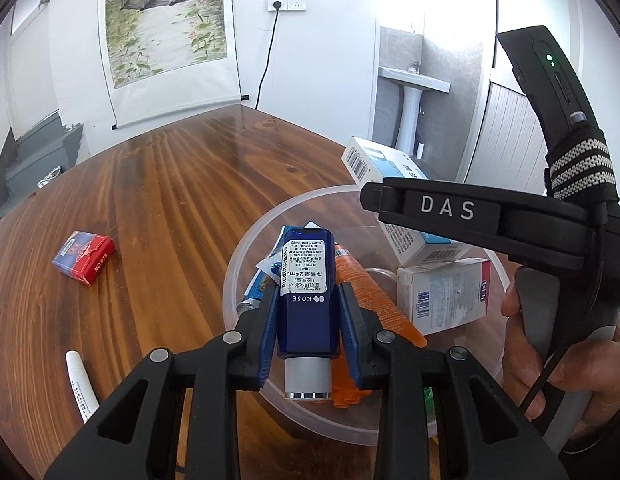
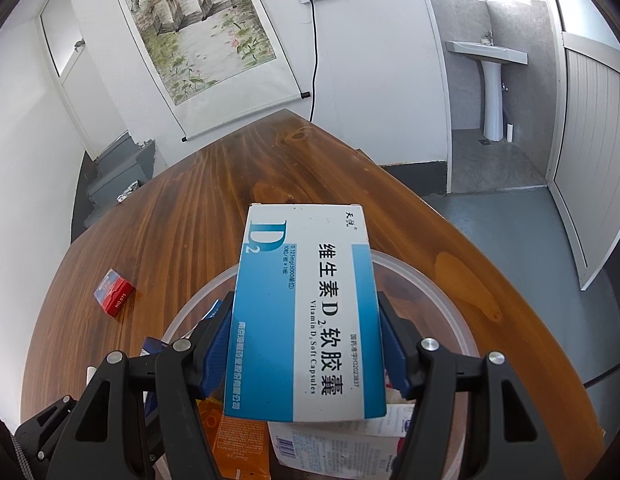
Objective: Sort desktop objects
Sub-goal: 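Carry the blue inhaler and vitamin D box over the clear bowl with both tools, then open both tools to drop the inhaler and vitamin D box into the bowl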
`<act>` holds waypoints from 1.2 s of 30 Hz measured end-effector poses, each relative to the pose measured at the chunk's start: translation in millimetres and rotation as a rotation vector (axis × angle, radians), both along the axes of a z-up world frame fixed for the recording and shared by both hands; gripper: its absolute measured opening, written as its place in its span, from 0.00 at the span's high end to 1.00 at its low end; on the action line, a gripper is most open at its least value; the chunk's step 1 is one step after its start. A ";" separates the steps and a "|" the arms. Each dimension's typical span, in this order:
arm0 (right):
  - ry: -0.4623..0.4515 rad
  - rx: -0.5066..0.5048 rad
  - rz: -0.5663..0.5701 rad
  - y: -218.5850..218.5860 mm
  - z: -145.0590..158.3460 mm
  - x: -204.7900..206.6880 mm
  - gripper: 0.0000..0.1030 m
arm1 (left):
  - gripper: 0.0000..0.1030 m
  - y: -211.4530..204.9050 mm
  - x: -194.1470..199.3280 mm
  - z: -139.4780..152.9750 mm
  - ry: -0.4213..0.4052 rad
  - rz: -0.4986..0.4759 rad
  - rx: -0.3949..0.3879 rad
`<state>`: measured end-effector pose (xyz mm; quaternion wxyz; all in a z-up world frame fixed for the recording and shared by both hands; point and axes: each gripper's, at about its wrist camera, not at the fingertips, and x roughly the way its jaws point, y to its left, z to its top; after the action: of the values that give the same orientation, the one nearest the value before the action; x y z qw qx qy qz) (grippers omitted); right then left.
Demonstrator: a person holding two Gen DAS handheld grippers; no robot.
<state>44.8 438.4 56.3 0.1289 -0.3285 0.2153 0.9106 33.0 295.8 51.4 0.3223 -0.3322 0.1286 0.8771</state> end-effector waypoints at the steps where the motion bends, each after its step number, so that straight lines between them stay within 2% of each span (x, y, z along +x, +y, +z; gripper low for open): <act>1: 0.000 0.000 0.000 0.1 -0.2 0.0 0.34 | 0.69 1.1 1.0 -0.4 0.003 -0.007 -0.001; 9: -0.002 -0.049 -0.015 6.2 -3.2 3.0 0.33 | 0.69 9.9 6.8 -7.7 -0.019 -0.047 -0.015; 14: -0.001 -0.080 -0.028 10.0 -4.9 4.6 0.33 | 0.47 6.3 10.7 -4.6 -0.004 -0.038 0.005; 24: 0.014 -0.082 -0.002 5.5 -6.0 5.5 0.32 | 0.47 -9.1 15.7 7.0 0.014 -0.024 0.048; 30: 0.010 -0.046 0.014 -0.4 -4.5 3.1 0.32 | 0.47 -18.0 10.3 13.9 0.018 0.006 0.067; 36: 0.042 -0.041 -0.028 4.9 -0.1 10.3 0.32 | 0.47 -22.3 8.3 12.3 0.015 0.026 0.068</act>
<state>55.1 443.3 56.2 0.1304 -0.3089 0.2412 0.9107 41.4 273.5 63.7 0.3209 -0.3159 0.0970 0.8876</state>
